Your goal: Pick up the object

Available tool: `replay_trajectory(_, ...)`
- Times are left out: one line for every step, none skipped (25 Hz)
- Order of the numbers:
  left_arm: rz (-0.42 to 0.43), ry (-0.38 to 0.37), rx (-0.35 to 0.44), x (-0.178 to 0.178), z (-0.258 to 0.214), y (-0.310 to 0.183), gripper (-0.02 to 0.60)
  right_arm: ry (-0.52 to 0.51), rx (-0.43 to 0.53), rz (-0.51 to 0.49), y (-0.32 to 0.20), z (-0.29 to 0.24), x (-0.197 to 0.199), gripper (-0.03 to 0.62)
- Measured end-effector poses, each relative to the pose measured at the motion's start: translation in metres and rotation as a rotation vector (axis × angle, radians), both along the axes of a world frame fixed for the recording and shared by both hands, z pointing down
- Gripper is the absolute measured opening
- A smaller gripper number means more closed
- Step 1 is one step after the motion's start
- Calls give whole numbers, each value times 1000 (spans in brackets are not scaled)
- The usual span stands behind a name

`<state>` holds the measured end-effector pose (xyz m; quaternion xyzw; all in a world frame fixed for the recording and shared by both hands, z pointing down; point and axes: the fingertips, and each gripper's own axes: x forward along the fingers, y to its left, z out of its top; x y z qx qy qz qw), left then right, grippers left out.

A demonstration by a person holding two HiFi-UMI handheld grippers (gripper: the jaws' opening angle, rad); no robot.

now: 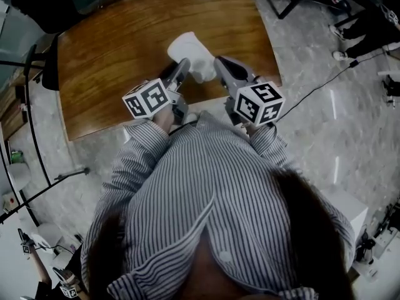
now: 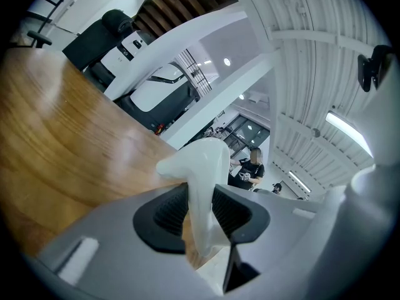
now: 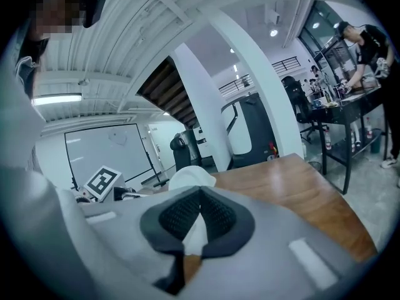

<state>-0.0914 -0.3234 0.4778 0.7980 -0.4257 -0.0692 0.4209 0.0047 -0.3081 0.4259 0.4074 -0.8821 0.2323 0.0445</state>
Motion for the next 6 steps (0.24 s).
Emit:
replay_trajectory(-7,-9,1,-2,1,0,121,0,1,-2,1,0,-1,2)
replay_trajectory(-12,-14,0,-4,1,-1,121,1,1,-4,1,-1,-2,2)
replay_trajectory(-14,-14,-1,-4,2,0,121,1,2,-5,2,-1,-2,2)
replay_trajectory(-13,-9,-4,-3,2,0,121,2,3,-6,2,-1,-2,2)
replay_trajectory(-11,-1,-8,-2,2,1,121,2,3,-8,2,-1,-2,2)
replay_trajectory(-8,8,-13,0,2,2,121,3,4,-10,3,-1,-3,2)
